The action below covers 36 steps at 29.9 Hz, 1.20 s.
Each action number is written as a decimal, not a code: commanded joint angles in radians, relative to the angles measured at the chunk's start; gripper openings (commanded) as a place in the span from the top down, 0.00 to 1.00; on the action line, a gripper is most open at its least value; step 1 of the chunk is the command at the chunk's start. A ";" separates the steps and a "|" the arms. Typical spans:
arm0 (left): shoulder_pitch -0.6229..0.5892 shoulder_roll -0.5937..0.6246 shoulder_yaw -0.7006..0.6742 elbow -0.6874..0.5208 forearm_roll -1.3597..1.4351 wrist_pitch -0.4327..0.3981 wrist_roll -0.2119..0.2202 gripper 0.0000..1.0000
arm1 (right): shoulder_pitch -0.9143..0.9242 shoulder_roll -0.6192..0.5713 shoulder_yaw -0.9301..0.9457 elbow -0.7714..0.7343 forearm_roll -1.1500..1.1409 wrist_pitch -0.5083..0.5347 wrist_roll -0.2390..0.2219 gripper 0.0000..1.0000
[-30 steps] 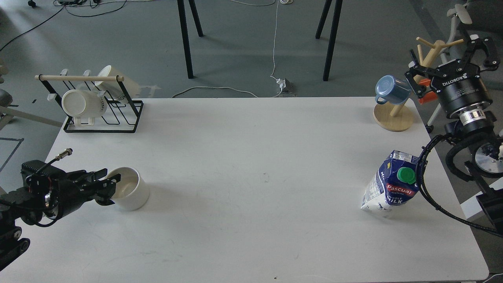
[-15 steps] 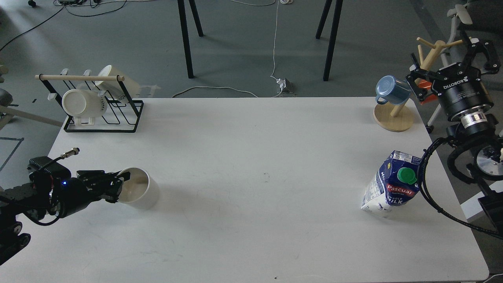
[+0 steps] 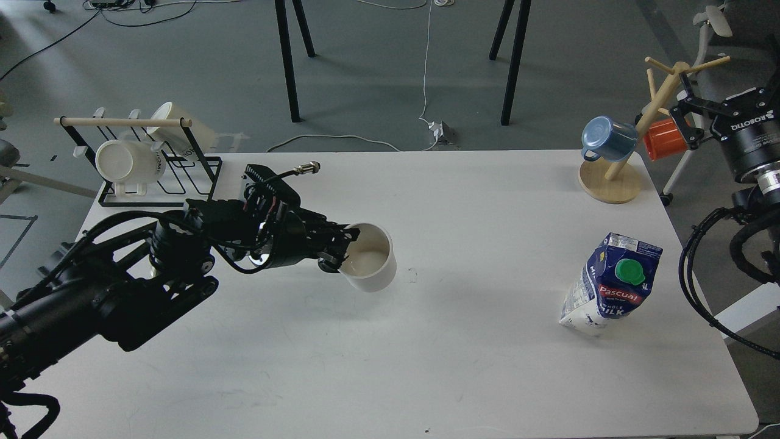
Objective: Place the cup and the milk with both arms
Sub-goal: 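Lift the white mug with the left gripper and carry it toward table center, then release the mug and retract the left arm to rest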
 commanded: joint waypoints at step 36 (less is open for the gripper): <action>0.012 -0.086 -0.347 0.145 -0.449 0.105 -0.109 0.01 | -0.299 -0.086 0.143 0.256 0.003 0.000 0.000 0.01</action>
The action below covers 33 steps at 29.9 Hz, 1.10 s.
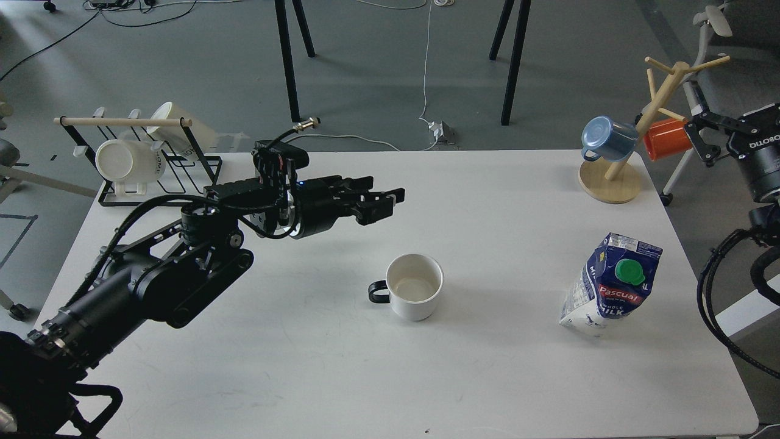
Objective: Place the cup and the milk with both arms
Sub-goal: 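Release the mug and retract the left arm to rest, then move the right gripper to the milk carton and grasp it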
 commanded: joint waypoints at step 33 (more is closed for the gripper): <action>-0.007 0.213 -0.236 0.466 -1.844 -0.052 -0.068 0.01 | -0.921 0.343 0.039 0.394 -0.018 0.000 -0.010 0.01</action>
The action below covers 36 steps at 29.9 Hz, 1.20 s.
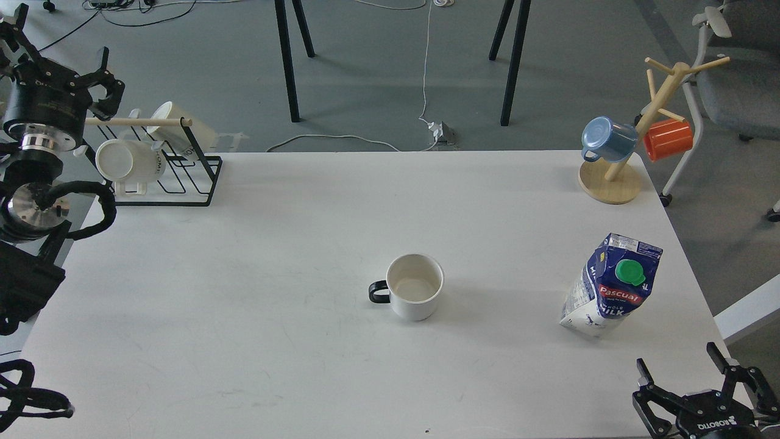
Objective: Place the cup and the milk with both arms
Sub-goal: 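Move the right gripper to the milk carton and grasp it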
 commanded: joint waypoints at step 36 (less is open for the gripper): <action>0.016 0.017 0.005 0.049 0.007 -0.021 0.001 0.01 | 0.281 0.134 -0.044 -0.144 -0.022 0.000 0.011 0.01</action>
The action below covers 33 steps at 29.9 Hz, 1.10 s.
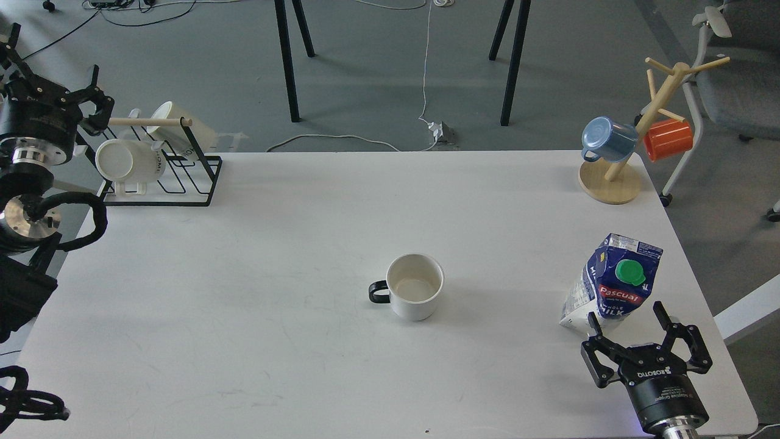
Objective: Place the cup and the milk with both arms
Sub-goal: 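Move the right gripper to the milk carton and grasp it, then carry the milk carton with the right gripper beside the white mug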
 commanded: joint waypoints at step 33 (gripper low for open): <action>0.018 0.005 0.001 0.001 0.016 -0.004 -0.002 0.01 | 0.100 0.031 -0.014 -0.050 0.005 0.000 -0.002 0.57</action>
